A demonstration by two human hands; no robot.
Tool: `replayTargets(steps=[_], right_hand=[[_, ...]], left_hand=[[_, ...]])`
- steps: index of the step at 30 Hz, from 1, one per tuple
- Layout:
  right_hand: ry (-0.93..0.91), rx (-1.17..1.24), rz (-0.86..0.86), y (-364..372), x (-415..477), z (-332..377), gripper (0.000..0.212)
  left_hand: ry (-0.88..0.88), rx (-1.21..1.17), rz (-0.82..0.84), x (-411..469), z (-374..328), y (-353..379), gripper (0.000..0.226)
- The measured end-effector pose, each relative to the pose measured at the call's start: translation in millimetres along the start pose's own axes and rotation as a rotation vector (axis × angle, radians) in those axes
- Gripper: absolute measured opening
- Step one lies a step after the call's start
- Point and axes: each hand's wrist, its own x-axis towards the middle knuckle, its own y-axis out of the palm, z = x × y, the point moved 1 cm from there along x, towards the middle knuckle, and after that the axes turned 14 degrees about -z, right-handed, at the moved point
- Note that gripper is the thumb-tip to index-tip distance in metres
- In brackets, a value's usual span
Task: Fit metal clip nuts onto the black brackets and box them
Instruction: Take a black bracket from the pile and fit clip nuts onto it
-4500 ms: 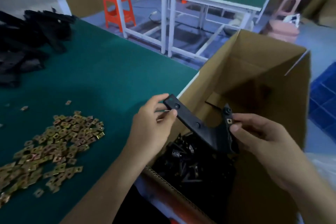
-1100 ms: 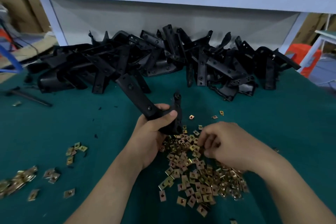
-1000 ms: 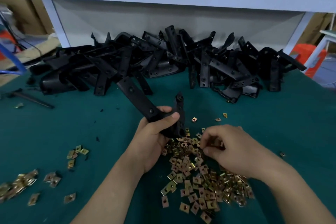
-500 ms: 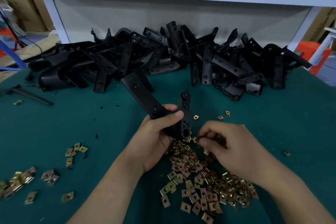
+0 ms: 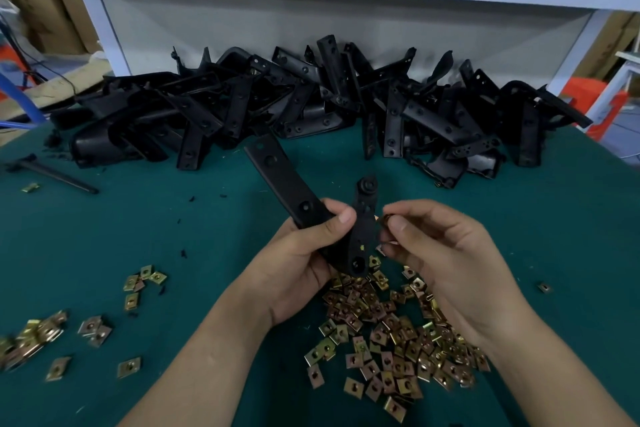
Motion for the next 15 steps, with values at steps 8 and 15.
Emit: replayTargets(steps=[8, 15], right_hand=[[0.078, 0.049, -0.036, 5.7, -3.2, -1.3, 0.020], [0.194, 0.166, 0.017, 7.0, -3.5, -2.8, 0.026]], left_hand=[[-0.031, -0.023, 0.017, 0.7, 0.8, -0.8, 0.015], [-0.008, -0.019, 0.063, -1.6, -0.9, 0.4, 0.009]])
